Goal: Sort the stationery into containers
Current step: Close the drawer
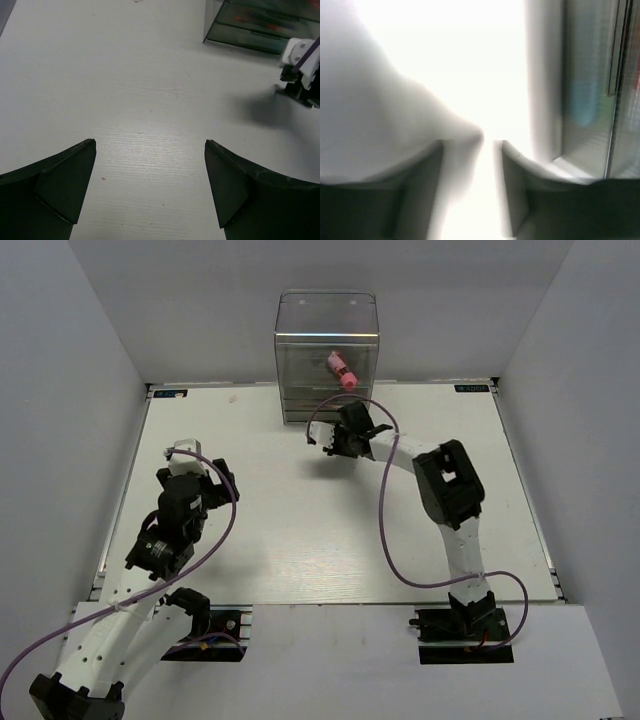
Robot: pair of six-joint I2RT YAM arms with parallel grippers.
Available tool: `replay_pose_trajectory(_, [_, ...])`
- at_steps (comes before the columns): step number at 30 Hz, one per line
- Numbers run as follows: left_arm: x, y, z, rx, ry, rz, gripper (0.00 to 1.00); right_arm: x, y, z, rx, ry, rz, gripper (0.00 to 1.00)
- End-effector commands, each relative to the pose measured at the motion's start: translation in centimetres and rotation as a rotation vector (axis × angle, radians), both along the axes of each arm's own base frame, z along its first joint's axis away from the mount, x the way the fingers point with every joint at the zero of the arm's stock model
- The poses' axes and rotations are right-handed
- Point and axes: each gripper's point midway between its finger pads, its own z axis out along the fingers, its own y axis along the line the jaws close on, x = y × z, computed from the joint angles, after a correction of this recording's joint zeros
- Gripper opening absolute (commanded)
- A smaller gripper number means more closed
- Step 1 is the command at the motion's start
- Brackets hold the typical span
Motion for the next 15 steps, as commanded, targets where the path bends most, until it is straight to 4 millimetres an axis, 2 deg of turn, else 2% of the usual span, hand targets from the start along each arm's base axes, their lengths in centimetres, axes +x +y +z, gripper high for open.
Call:
replay_pose_trajectory(1, [0.1, -2.0, 1.2, -0.016, -0.054, -0.122, 0.99, -6.2, 2.7, 11.9, 0.390, 0.131, 0.002, 0.65])
replay_pose_trajectory(2, [-0.1, -2.5, 1.2, -0.017, -0.065, -0.163, 0.99, -7.2, 2.3, 12.4, 0.439, 0.170, -0.036, 0.90])
replay_pose_trajectory(3, [-0.1, -3.1, 1.0, -0.001, -0.067, -0.209, 0.99, -8.4, 1.4, 14.3, 0.489, 0.170, -0.089, 0.90])
replay_pose_trajectory(4, [-0.5, -4.8, 1.2, -0.012, -0.072, -0.310, 0.99, -9.5, 0.3, 15.7, 0.606, 0.214, -0.243, 0.90])
replay_pose_trajectory(5, [-0.3, -4.9, 1.3, -0.013, -0.077, -0.310, 0.99, -10.1, -1.4, 14.3, 0.605, 0.215, -0.342, 0.90])
replay_pose_trajectory(7, [-0.5, -5.9, 1.0, -0.012, -0.065, -0.375, 0.99, -12.6, -2.5, 18.4, 0.717, 0.187, -0.361, 0.90])
replay_pose_trajectory(8, [-0.5, -6.2, 1.2, -0.018, -0.073, -0.390, 0.99, -14.3, -4.0, 16.9, 0.707, 0.183, -0.391, 0.90])
replay_pose_trajectory(9, [-0.6, -6.3, 1.2, -0.010, -0.074, -0.402, 0.99, -14.9, -4.5, 16.7, 0.720, 0.180, -0.404, 0.90])
replay_pose_trajectory(10, [-0.6, -6.6, 0.5, -0.011, -0.056, -0.416, 0.99, -15.9, -5.2, 19.8, 0.794, 0.111, -0.381, 0.90])
replay_pose_trajectory(11, [-0.5, -6.6, 0.7, -0.013, -0.064, -0.417, 0.99, -17.4, -6.3, 16.3, 0.750, 0.153, -0.417, 0.90])
replay_pose_trajectory(12, [-0.5, -6.6, 0.7, -0.013, -0.064, -0.417, 0.99, -17.4, -6.5, 17.0, 0.781, 0.119, -0.411, 0.90])
replay_pose_trajectory(13, [-0.5, -6.6, 0.7, -0.013, -0.064, -0.417, 0.99, -18.2, -7.5, 17.8, 0.815, 0.086, -0.430, 0.90])
replay_pose_trajectory(14, [-0.7, -6.9, 0.3, -0.011, -0.055, -0.426, 0.99, -18.3, -8.5, 17.1, 0.814, 0.076, -0.478, 0.90])
replay_pose_trajectory(15, [-0.6, -6.9, 0.0, -0.001, -0.048, -0.428, 0.99, -18.5, -9.4, 18.2, 0.837, 0.035, -0.496, 0.90])
